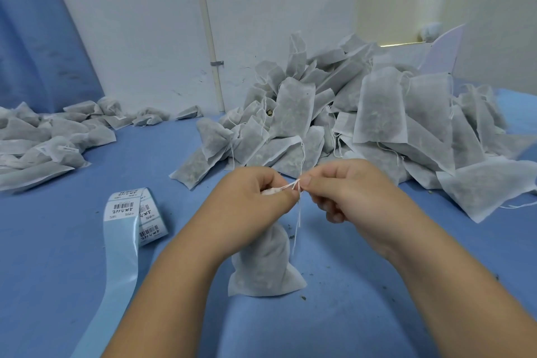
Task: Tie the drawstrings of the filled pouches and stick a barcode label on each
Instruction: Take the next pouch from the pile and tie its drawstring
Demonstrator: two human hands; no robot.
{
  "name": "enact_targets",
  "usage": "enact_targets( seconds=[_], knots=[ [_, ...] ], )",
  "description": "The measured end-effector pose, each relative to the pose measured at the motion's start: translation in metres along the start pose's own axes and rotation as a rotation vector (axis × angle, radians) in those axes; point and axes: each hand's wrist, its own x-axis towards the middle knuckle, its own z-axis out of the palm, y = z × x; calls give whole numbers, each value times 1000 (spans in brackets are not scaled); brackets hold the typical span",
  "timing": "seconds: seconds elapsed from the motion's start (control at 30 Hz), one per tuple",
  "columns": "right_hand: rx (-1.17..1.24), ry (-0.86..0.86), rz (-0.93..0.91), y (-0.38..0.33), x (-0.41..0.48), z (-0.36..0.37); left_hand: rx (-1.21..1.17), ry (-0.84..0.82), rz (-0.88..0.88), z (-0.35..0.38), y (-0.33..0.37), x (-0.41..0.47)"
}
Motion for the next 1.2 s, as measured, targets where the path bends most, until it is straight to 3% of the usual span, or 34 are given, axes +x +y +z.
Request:
enact_targets(
  seconds=[0.27, 0.6, 0.9, 1.2],
  knots=[
    [249, -125, 170, -2, 1, -4, 67, 38, 56, 3, 0, 1],
    [181, -214, 142, -3, 0, -3, 36, 35, 73, 2, -3, 3],
    [-36, 41, -135, -3, -2, 2, -16, 9, 65, 0, -3, 3],
    [-143, 174, -298, -1, -2, 4, -161, -18, -1, -2, -6, 5]
  ],
)
